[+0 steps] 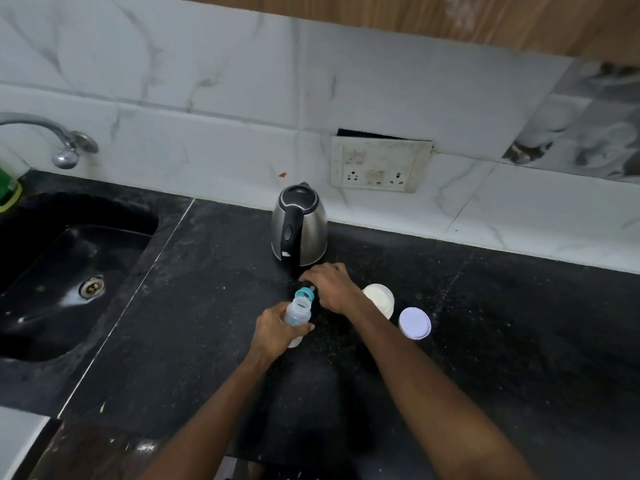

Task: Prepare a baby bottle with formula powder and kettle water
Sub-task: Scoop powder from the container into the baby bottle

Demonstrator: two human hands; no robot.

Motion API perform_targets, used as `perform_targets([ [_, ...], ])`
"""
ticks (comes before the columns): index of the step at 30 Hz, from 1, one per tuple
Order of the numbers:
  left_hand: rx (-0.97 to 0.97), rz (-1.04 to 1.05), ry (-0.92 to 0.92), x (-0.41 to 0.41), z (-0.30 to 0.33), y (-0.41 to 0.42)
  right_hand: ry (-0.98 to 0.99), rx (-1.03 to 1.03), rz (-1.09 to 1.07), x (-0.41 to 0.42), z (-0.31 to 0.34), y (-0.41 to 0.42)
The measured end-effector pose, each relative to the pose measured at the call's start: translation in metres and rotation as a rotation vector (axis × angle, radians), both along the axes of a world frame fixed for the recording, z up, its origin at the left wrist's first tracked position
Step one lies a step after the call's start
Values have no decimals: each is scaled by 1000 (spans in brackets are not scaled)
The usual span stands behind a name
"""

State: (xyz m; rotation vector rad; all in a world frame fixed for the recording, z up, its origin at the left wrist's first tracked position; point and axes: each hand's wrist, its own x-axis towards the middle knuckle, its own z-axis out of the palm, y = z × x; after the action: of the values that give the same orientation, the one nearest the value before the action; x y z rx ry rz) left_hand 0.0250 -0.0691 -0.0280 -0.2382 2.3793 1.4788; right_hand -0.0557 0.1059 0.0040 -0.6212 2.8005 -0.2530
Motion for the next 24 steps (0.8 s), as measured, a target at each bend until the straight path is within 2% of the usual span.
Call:
perform_targets([
  [8,44,-44,25,-4,-6,34,239,-377,-358,20,32,88],
  [14,39,-41,32,-13,-11,53,211,-388,-571,48,30,146],
  [19,61,-52,22,-18,-7,65,102,-392,-582,61,19,147],
  [24,89,-66,9,-19,-9,74,75,-387,-597,61,13,146],
])
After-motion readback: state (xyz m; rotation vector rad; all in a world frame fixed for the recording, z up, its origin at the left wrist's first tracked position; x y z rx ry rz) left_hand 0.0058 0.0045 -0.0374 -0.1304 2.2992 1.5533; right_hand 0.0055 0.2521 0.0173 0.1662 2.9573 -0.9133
